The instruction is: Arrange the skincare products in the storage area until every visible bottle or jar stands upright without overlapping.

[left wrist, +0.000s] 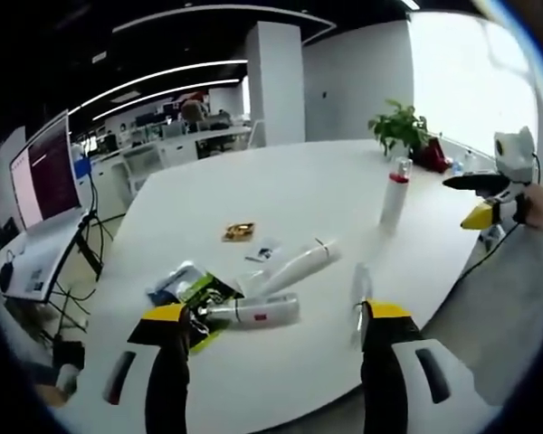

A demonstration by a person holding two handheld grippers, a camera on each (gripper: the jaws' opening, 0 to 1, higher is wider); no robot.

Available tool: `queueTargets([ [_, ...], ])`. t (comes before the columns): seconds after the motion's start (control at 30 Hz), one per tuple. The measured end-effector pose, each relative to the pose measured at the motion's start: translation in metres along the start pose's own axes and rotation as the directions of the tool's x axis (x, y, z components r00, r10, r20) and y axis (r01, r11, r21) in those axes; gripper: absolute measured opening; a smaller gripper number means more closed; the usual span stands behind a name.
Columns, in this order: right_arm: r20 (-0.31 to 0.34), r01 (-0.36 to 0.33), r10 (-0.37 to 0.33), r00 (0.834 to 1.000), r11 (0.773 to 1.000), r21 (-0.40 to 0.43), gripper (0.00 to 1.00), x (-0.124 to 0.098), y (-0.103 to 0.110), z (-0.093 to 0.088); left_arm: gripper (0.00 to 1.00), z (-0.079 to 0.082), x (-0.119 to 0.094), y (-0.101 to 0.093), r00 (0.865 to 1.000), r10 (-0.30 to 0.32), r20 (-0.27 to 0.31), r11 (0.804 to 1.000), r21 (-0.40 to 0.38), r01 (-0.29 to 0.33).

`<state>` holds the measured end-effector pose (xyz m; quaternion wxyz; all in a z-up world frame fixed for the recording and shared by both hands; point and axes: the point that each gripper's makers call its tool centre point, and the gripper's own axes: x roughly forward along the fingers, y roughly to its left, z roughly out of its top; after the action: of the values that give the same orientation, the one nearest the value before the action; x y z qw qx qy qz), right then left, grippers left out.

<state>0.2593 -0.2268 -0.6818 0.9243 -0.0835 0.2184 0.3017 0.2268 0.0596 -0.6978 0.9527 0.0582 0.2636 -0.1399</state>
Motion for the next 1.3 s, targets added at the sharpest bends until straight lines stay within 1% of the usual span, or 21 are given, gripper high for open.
queueTargets([
  [0.17,-0.014,-0.054,0.054,0.998,0.999,-0.004,0.97,0.004,0.007,0.000,0.70,0.003,0.000,0.000,1.000,-0.005,0.009,1.000,-0.009,0.005],
  [0.2,-0.015,-0.056,0.056,0.998,0.998,-0.010,0.96,0.006,0.005,0.002,0.70,0.003,0.000,0.000,1.000,-0.005,0.010,1.000,-0.011,0.005],
  [0.27,-0.033,-0.064,0.062,0.998,0.996,-0.060,0.96,0.008,0.004,0.004,0.70,0.004,-0.001,-0.001,1.000,-0.007,0.015,1.000,-0.015,0.007],
  [0.33,-0.047,-0.077,0.074,0.996,0.994,-0.075,0.95,0.011,0.005,0.008,0.70,0.002,-0.001,0.001,1.000,-0.004,0.017,1.000,-0.015,0.004],
  [0.47,-0.054,-0.100,0.095,0.994,0.989,-0.110,0.94,0.017,0.007,0.019,0.70,0.004,-0.001,-0.002,1.000,-0.009,0.014,1.000,-0.012,0.009],
  [0.53,-0.066,-0.117,0.109,0.992,0.984,-0.132,0.92,0.022,0.009,0.022,0.70,0.001,0.001,0.000,1.000,-0.015,0.010,1.000,-0.010,0.015],
  [0.63,-0.115,-0.158,0.137,0.984,0.968,-0.196,0.89,0.034,0.010,0.022,0.70,0.001,0.002,-0.002,1.000,-0.022,0.003,1.000,-0.004,0.022],
  [0.7,-0.127,-0.180,0.154,0.980,0.957,-0.225,0.88,0.040,0.015,0.023,0.70,0.001,0.002,-0.003,1.000,-0.024,0.002,1.000,-0.005,0.024],
  [0.73,-0.142,-0.202,0.170,0.975,0.948,-0.245,0.88,0.044,0.019,0.024,0.70,0.001,0.001,-0.003,1.000,-0.025,0.001,1.000,-0.006,0.025],
  [0.83,-0.178,-0.240,0.196,0.964,0.930,-0.277,0.86,0.056,0.024,0.025,0.70,0.002,0.002,-0.003,1.000,-0.031,0.005,0.999,-0.014,0.031],
  [1.0,-0.216,-0.293,0.233,0.948,0.905,-0.308,0.85,0.076,0.032,0.030,0.70,0.002,0.003,-0.003,0.999,-0.036,0.004,0.999,-0.018,0.036],
  [1.07,-0.237,-0.316,0.248,0.939,0.895,-0.314,0.84,0.084,0.035,0.029,0.70,0.004,0.002,-0.005,0.999,-0.035,0.008,0.999,-0.022,0.035],
  [1.2,-0.267,-0.353,0.272,0.925,0.876,-0.329,0.84,0.099,0.038,0.028,0.70,0.003,0.002,-0.001,1.000,-0.029,0.008,0.999,-0.025,0.029],
  [1.3,-0.305,-0.389,0.290,0.907,0.854,-0.344,0.83,0.109,0.041,0.026,0.70,0.003,0.002,-0.002,1.000,-0.028,0.004,0.999,-0.024,0.028],
])
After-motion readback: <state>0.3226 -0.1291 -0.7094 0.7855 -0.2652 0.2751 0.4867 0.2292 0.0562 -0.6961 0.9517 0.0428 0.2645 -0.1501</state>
